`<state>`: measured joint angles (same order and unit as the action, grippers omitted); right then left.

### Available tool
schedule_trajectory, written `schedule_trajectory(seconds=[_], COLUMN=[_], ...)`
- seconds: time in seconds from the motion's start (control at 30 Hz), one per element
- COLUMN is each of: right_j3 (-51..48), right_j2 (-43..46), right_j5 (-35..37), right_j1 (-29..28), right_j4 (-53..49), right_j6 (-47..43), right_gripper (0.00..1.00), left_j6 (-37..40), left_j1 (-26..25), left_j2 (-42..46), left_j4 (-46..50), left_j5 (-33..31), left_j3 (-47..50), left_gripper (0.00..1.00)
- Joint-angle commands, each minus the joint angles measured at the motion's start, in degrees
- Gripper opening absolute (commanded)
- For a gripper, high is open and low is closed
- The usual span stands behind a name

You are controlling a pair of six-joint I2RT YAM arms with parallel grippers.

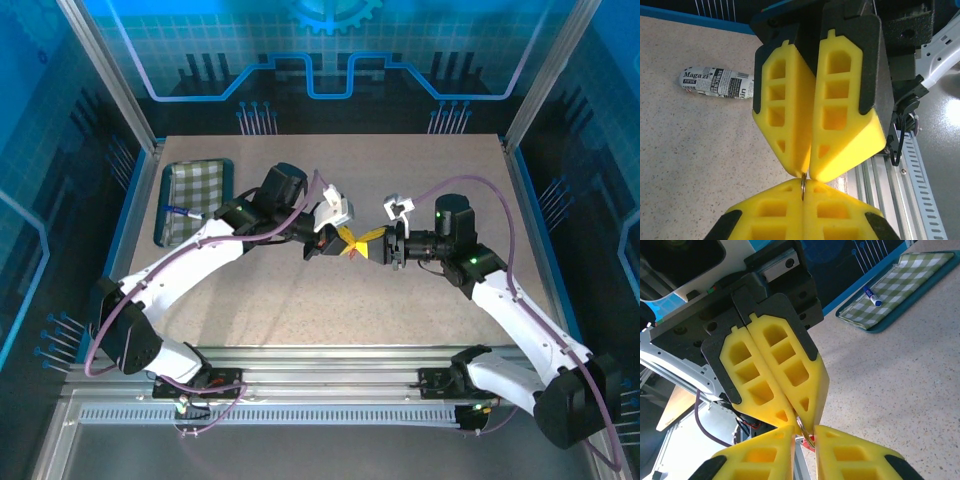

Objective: Remove the keys from the keyring

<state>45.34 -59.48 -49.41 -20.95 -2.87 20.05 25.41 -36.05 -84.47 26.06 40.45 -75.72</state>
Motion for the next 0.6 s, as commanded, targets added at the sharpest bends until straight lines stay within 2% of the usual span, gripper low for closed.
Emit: schedule_trajectory(seconds=[0.0,0.13,0.3,0.57], right_j3=[1.41,1.92,1.63,0.97], right_j2=[-0.08,-1.45,-1.21,-0.99], right_j5=[-5.10,-6.71,-5.05,0.09], right_j1=[-1.37,-1.46,-1.46,-1.01], right_j4=[3.68,4.02,4.58,4.04], right_j6=[0.64,1.21,1.67,3.24], right_gripper=[0.13,0.00,0.00,0.00], left_j6=[-1.05,-1.93,-2.37,-4.70], left_j1=[0.32,0.48,0.70,1.70], left_j2=[1.51,1.61,1.43,2.00], left_j4=[-4.09,-5.84,-6.78,-11.28], left_j5=[2.53,2.26,2.03,-1.44], left_j3=[-0.67,-0.12,0.36,2.98], left_gripper=[0.02,0.03,0.06,0.39])
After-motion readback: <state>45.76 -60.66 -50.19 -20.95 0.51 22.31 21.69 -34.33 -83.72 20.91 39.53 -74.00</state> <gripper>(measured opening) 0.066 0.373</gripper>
